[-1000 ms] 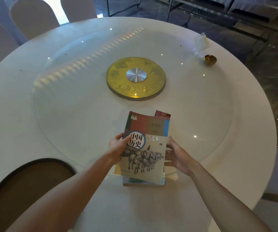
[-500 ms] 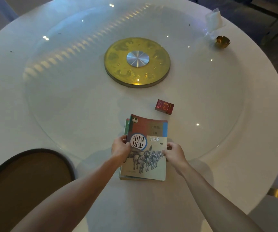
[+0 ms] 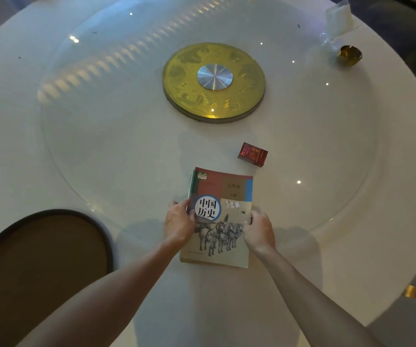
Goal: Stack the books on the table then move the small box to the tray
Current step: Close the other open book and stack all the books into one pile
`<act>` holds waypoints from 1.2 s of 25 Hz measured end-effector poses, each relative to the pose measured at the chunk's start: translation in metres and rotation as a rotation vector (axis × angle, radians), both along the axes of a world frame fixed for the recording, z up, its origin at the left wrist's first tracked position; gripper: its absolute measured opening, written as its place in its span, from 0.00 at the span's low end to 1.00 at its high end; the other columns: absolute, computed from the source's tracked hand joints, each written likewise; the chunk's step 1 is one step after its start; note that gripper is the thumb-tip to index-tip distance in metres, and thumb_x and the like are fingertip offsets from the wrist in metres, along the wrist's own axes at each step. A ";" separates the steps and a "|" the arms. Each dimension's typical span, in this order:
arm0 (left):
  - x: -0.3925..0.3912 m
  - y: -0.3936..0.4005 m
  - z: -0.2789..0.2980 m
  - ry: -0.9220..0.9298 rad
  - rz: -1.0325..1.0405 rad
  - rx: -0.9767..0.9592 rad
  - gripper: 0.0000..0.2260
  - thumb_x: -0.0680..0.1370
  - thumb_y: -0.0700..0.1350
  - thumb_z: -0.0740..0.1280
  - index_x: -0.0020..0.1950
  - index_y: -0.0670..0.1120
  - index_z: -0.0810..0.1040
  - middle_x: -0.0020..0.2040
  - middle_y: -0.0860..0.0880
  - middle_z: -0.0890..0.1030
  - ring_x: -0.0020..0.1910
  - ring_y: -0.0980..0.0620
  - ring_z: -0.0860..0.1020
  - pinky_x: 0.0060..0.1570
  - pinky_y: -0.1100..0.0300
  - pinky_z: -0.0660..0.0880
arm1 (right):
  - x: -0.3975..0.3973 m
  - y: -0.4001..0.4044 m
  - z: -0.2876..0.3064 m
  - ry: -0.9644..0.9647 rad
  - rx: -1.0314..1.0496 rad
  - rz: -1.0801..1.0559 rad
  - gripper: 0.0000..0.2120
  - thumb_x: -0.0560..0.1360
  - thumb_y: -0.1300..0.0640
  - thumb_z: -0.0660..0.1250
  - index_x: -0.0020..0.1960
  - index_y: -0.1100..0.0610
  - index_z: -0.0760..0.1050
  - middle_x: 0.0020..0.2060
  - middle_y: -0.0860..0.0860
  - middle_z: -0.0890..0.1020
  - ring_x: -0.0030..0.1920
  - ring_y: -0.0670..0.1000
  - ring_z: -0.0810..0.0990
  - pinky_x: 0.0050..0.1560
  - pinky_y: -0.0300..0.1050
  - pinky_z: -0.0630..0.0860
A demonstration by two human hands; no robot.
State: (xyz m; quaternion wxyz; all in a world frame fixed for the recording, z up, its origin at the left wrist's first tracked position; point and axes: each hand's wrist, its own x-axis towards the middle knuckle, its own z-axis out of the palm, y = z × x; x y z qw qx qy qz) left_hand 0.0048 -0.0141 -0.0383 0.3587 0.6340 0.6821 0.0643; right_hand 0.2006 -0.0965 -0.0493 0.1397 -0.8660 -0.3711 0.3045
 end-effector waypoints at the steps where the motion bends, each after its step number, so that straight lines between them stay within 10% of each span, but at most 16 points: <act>1: -0.002 0.000 0.000 0.058 -0.027 0.015 0.16 0.81 0.49 0.64 0.69 0.54 0.77 0.54 0.46 0.75 0.55 0.45 0.77 0.54 0.51 0.76 | 0.000 0.000 0.000 -0.050 -0.033 0.025 0.07 0.79 0.62 0.63 0.51 0.61 0.79 0.58 0.58 0.79 0.57 0.61 0.78 0.55 0.56 0.79; 13: -0.006 -0.001 -0.003 -0.086 0.063 -0.216 0.13 0.78 0.51 0.67 0.56 0.45 0.84 0.47 0.47 0.86 0.44 0.46 0.84 0.44 0.47 0.84 | 0.013 -0.003 -0.016 0.430 -0.001 -0.411 0.16 0.74 0.52 0.64 0.40 0.63 0.83 0.37 0.57 0.89 0.42 0.62 0.87 0.42 0.59 0.83; 16: -0.010 0.002 -0.003 -0.130 0.107 -0.252 0.12 0.79 0.48 0.66 0.57 0.46 0.85 0.46 0.48 0.87 0.43 0.47 0.85 0.38 0.52 0.83 | 0.008 -0.002 -0.016 0.327 -0.007 -0.351 0.17 0.76 0.56 0.63 0.30 0.59 0.72 0.27 0.53 0.75 0.32 0.57 0.70 0.34 0.48 0.66; 30: -0.004 0.014 -0.011 -0.325 0.361 -0.379 0.05 0.74 0.45 0.73 0.49 0.49 0.86 0.42 0.51 0.88 0.42 0.50 0.86 0.48 0.48 0.85 | 0.021 0.009 -0.036 0.316 0.009 -0.349 0.17 0.72 0.52 0.62 0.43 0.67 0.79 0.36 0.65 0.84 0.34 0.63 0.81 0.38 0.47 0.72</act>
